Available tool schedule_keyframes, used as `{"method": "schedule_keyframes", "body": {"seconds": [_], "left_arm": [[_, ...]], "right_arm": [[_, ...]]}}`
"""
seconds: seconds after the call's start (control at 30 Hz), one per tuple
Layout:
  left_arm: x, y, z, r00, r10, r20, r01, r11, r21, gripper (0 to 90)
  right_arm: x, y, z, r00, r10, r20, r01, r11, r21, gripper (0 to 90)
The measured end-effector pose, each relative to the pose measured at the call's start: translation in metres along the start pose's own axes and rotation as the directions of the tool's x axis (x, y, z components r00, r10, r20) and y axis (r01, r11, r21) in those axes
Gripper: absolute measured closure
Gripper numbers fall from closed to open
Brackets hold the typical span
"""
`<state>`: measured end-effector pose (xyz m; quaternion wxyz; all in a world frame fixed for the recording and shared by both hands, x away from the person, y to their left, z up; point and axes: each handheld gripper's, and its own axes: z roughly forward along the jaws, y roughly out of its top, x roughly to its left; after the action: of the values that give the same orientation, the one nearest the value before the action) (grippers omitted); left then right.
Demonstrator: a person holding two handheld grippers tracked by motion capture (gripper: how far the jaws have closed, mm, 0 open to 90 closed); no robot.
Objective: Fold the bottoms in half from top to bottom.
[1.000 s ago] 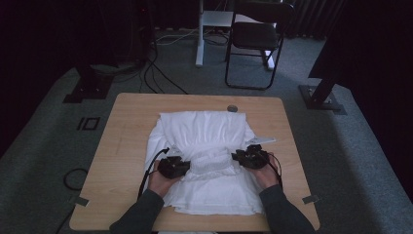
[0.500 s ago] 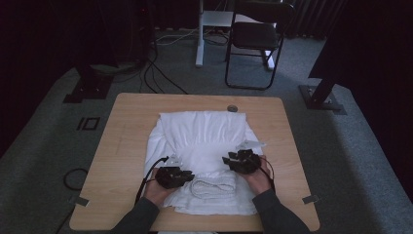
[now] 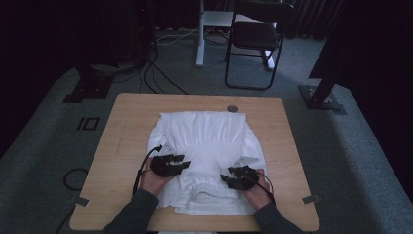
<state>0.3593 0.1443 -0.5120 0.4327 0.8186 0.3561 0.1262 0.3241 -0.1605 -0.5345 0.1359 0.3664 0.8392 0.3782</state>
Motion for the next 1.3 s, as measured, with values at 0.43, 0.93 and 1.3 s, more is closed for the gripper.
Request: {"method": "schedule_keyframes", "body": {"seconds": [0.43,0.93,1.3], "left_arm": [[0.054,0.026,0.065,0.9860,-0.050,-0.159,0.062,0.9954,0.073,54.5],[0.020,-0.019,0.037,0.9931,-0.077,-0.088,0.084,0.9941,0.069,54.2],[0.038,-0.002,-0.002,0.9697,-0.099,-0.223,0.101,0.9949,-0.001,44.0]], "right_arm": [[-0.080,0.071,0.045,0.9803,0.098,0.171,-0.090,0.995,-0.050,40.3],[-0.058,0.018,0.045,0.9866,0.102,0.127,-0.102,0.995,-0.004,40.5],[-0.036,0.001,0.028,0.9914,0.076,0.107,-0.079,0.997,0.018,40.8]]}}
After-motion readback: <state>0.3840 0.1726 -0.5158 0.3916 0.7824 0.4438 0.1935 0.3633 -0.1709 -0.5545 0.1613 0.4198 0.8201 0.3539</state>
